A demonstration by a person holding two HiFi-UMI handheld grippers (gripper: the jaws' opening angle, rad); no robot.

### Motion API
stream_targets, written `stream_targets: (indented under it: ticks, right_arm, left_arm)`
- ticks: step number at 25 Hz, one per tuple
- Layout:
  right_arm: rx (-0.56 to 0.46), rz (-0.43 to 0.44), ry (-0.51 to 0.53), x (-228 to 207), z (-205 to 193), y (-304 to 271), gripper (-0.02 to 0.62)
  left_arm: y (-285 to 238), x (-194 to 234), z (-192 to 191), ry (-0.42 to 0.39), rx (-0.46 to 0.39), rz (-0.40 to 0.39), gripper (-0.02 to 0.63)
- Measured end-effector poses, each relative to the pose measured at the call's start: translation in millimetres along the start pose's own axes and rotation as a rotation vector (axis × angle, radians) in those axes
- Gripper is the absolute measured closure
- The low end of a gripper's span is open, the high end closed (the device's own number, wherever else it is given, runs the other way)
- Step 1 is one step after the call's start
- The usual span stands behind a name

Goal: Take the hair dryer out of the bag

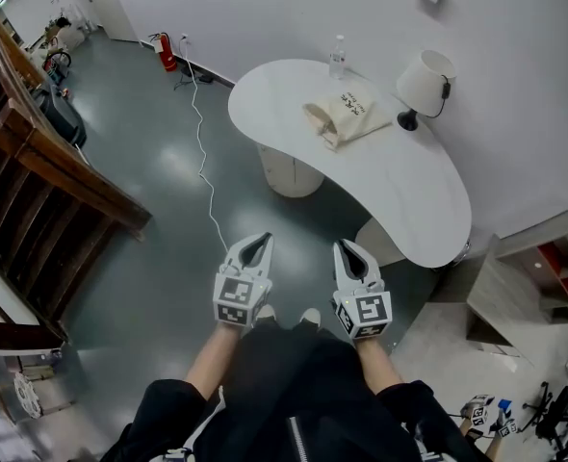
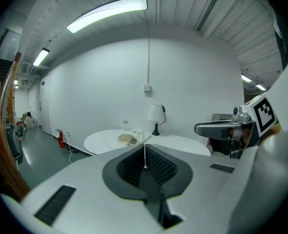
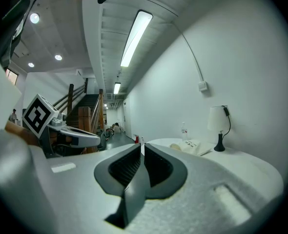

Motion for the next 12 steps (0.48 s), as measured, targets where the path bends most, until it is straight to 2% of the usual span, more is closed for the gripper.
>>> stream_targets:
  ticks: [7,12]
  right_arm:
    - [0.003,0.011,-0.010,-29,-12,15,0.583]
    - [0.001,0.013,-0.025,-31,-14,19,0.583]
  left_arm:
    - [-8,-26,-4,-0.007,0.010,0.024,0.592]
    - [-6,-29,-4,-0.009,0.013,0.036,0.592]
Point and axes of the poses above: the fingertips, and each gripper's own axes: y backward along the fingers, x to its left, z out of its top, the point moved 1 cm from there along y, backward along the fingers, and after that the axes turned 6 degrees about y, right-handed, at the moved point
